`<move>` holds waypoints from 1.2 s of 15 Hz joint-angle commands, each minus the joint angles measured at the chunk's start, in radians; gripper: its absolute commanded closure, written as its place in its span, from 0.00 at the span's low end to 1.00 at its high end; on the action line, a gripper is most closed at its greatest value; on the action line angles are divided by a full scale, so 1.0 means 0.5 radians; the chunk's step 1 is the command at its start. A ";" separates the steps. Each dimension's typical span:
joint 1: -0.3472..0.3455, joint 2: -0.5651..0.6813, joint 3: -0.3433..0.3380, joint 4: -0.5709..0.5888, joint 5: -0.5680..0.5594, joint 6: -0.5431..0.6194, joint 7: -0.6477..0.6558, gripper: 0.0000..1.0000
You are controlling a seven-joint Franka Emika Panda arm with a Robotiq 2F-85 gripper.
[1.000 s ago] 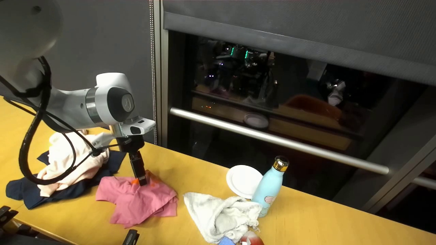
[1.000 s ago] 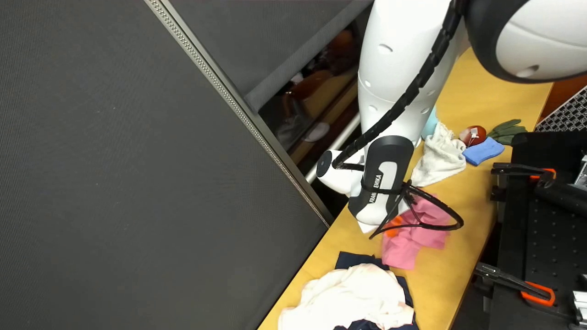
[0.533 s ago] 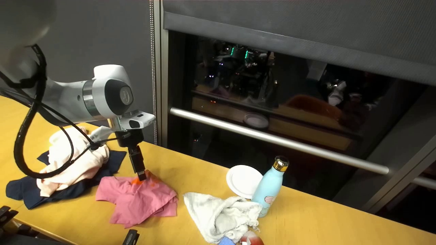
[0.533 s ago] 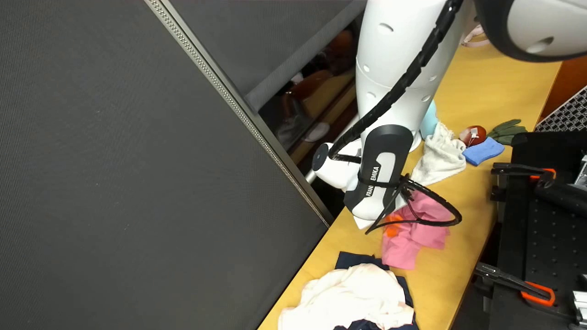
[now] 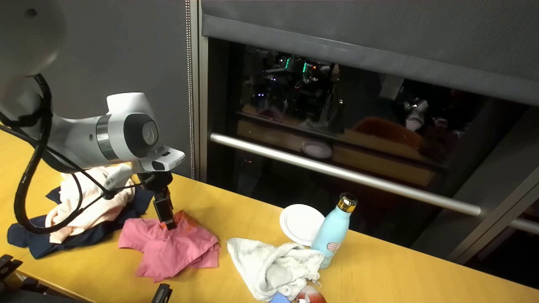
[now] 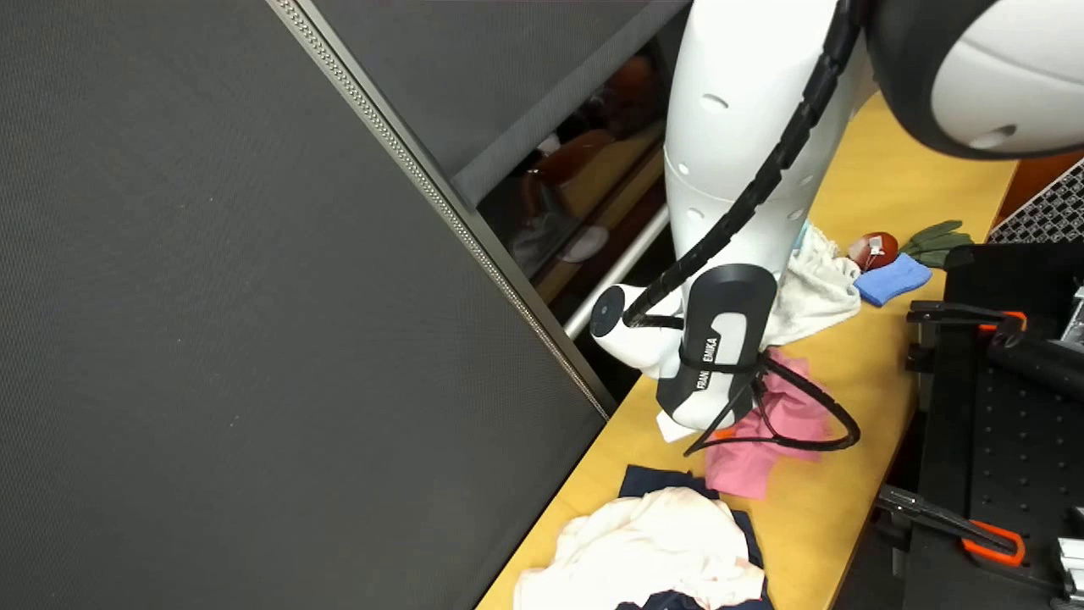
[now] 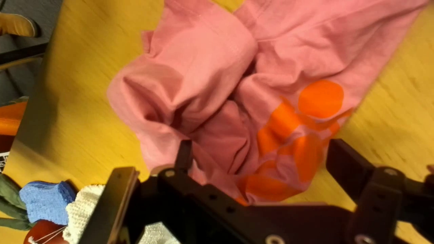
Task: Put the pink cloth on the stack on clothes
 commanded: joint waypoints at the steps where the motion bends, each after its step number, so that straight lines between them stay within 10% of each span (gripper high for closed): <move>1: 0.101 0.068 -0.084 -0.052 -0.019 0.200 0.153 0.00; 12: 0.152 0.348 -0.076 0.008 0.043 0.229 0.256 0.00; 13: 0.153 0.358 -0.078 0.004 0.041 0.230 0.254 0.25; 18: 0.149 0.364 -0.077 0.001 0.043 0.216 0.242 0.57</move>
